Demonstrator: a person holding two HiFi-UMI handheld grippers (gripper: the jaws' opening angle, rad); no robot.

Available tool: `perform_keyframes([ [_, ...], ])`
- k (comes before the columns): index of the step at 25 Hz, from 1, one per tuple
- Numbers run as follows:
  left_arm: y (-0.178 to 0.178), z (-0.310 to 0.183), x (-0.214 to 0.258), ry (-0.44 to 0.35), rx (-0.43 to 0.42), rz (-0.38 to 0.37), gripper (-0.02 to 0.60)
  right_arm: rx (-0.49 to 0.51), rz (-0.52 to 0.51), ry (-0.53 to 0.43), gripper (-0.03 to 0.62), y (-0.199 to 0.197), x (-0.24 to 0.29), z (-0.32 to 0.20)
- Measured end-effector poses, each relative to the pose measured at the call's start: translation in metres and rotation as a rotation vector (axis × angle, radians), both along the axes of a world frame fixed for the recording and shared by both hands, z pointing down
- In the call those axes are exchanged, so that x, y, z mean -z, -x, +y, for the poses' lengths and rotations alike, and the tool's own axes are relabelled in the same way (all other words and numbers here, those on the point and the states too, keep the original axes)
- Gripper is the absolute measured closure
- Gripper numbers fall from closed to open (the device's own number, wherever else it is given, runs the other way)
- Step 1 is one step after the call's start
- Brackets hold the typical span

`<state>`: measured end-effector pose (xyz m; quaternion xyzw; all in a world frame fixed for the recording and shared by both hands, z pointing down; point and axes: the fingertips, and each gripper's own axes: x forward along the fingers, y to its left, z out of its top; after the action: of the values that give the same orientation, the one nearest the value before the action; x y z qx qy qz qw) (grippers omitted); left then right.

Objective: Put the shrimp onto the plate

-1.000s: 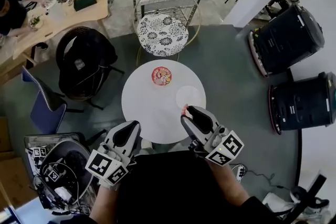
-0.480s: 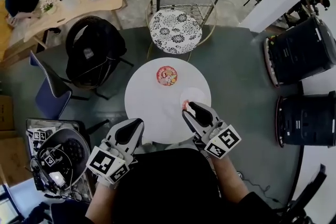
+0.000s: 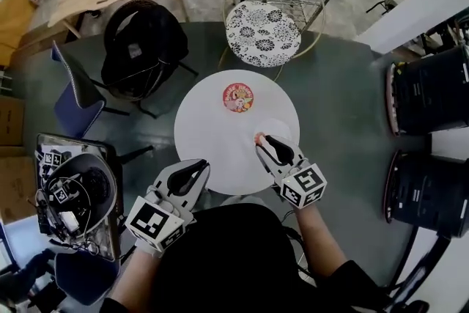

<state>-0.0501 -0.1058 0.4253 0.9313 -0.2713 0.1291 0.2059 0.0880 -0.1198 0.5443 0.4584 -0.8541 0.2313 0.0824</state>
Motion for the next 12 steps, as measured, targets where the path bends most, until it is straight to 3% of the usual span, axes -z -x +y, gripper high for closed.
perform_keyframes([
  [12,-0.008,0.003,-0.023,0.036,0.073,-0.088,0.572,0.095,0.147,0.210,0.448,-0.022,-0.096,-0.006],
])
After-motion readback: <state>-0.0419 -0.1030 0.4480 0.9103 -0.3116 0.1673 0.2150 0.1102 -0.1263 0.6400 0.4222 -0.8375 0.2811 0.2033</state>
